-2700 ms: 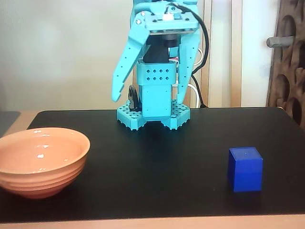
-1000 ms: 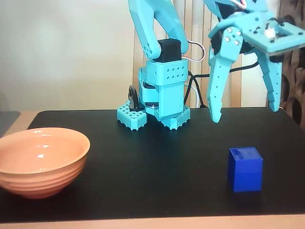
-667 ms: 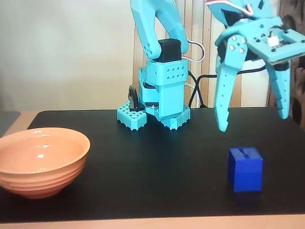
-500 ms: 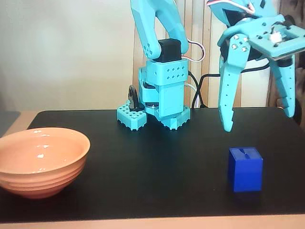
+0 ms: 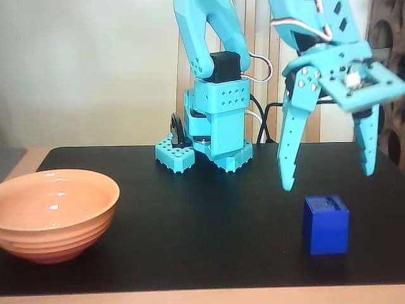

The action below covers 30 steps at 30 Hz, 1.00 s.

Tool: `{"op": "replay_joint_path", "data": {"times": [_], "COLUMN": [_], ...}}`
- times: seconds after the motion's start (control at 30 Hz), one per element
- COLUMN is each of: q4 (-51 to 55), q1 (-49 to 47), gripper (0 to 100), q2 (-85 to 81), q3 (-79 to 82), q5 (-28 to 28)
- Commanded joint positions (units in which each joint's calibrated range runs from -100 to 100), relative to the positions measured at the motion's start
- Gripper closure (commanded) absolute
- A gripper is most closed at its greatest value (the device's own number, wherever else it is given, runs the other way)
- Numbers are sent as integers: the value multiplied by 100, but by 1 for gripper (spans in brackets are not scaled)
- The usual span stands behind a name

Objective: Place the blue cube in the orange bowl.

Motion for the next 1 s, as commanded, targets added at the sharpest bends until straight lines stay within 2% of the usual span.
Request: {"op": "replay_joint_path", "data": {"times": [0.0, 0.37, 0.6, 0.97], "q4": [-545, -693, -658, -693], "q1": [-13, -3, 418, 579], "gripper": [65, 65, 65, 65], "q2": [-12, 345, 354, 729], "q3": [218, 191, 291, 272], "q5": [-91, -128, -128, -128]}}
